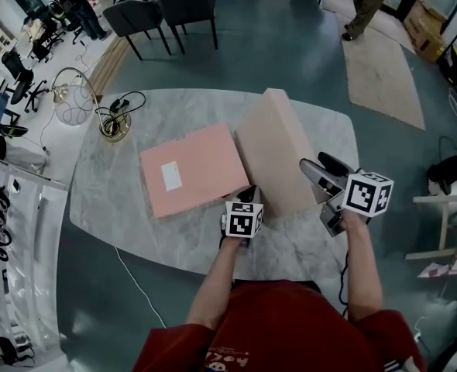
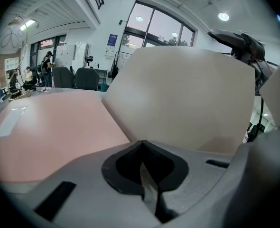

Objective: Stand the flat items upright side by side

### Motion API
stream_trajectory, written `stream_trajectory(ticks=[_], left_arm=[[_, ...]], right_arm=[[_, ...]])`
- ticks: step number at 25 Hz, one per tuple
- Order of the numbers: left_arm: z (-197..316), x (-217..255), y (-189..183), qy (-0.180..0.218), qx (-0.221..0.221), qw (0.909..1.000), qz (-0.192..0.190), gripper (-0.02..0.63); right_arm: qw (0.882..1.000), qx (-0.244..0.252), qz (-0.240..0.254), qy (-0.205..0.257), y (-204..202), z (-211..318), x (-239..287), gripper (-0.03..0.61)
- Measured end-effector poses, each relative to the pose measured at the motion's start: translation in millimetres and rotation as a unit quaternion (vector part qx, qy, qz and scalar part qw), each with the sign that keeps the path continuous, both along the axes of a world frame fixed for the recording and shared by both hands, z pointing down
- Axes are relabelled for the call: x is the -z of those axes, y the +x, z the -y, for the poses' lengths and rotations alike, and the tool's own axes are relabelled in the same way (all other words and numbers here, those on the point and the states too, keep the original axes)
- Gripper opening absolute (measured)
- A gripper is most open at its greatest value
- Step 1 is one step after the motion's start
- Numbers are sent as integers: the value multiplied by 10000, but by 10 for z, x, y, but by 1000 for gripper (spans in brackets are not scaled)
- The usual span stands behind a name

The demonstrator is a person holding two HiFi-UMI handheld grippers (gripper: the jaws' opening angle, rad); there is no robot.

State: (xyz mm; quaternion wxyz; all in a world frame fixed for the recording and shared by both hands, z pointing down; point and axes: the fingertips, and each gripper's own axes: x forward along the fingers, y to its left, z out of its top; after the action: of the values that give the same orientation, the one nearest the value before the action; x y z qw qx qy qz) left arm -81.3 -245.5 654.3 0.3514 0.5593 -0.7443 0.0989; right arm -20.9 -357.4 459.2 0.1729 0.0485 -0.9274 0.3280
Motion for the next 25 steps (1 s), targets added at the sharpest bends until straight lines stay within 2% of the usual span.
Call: stream_trajectory(ticks=[4, 8, 16, 22, 25], left_arm=[[-4, -6, -15, 23, 7, 10000, -1, 5], [5, -16, -20, 44, 19, 10000, -5, 5], [8, -54, -36, 71, -11, 10000, 9, 5], [-13, -104, -50, 91, -33, 9999, -47, 5], [-19, -93, -75, 168, -48, 9998, -92, 5]], right_arm=[[9998, 109, -190, -42, -36, -38, -45, 351], [9970, 375, -672, 6, -94, -116, -174, 354], [9759, 852, -2004, 145, -144, -244, -525, 334], [9638, 978, -2466, 256, -110, -228, -590, 310], [9623, 963, -2528, 273, -115, -242, -599, 296]])
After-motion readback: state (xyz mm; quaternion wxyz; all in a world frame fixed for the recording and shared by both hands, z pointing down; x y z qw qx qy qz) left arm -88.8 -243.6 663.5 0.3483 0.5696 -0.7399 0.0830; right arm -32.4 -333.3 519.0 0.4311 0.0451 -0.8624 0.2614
